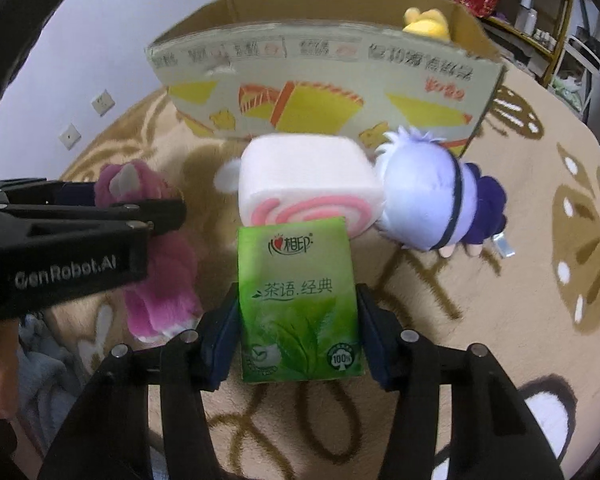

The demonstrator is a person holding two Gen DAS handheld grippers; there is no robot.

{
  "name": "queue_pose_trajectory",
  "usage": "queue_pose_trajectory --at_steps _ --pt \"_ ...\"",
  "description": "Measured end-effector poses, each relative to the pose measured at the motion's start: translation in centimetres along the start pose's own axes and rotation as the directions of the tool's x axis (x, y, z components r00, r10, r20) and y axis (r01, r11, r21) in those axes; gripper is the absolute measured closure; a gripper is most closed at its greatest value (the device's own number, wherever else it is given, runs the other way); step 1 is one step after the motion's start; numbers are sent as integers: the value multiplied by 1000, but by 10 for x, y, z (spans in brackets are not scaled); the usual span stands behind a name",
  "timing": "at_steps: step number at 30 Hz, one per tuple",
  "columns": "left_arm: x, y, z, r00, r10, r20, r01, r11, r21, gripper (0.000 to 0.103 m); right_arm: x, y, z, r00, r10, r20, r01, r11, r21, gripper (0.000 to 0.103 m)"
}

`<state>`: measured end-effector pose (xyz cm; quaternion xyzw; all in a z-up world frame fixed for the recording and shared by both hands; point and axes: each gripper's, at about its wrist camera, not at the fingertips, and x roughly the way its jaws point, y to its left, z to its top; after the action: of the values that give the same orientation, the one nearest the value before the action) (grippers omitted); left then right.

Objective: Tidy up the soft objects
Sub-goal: 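Lift the pink bear with the left tool while the right tool lifts the green pack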

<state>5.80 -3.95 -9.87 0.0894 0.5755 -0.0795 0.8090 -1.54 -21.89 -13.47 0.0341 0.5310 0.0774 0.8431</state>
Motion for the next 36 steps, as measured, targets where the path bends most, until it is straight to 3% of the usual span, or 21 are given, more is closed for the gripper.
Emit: queue_pose_trajectory --at_steps 9,16,26,31,36 --pt "-29 13 6 989 72 126 -69 997 -33 44 -29 -11 3 994 -10 108 4 998 56 46" --pt "-53 20 10 974 82 212 -78 997 -27 44 -50 -17 8 980 -20 198 3 996 87 46" --pt "-85 26 27 929 123 349 -124 992 -19 44 -79 -22 22 947 -31 320 5 997 82 46" --pt "-88 32 34 915 113 388 -103 994 -46 44 -88 -19 29 928 -42 369 16 997 73 47" --pt "-93 29 41 888 117 445 -115 993 -33 44 -95 -17 41 908 -47 417 24 998 60 47"
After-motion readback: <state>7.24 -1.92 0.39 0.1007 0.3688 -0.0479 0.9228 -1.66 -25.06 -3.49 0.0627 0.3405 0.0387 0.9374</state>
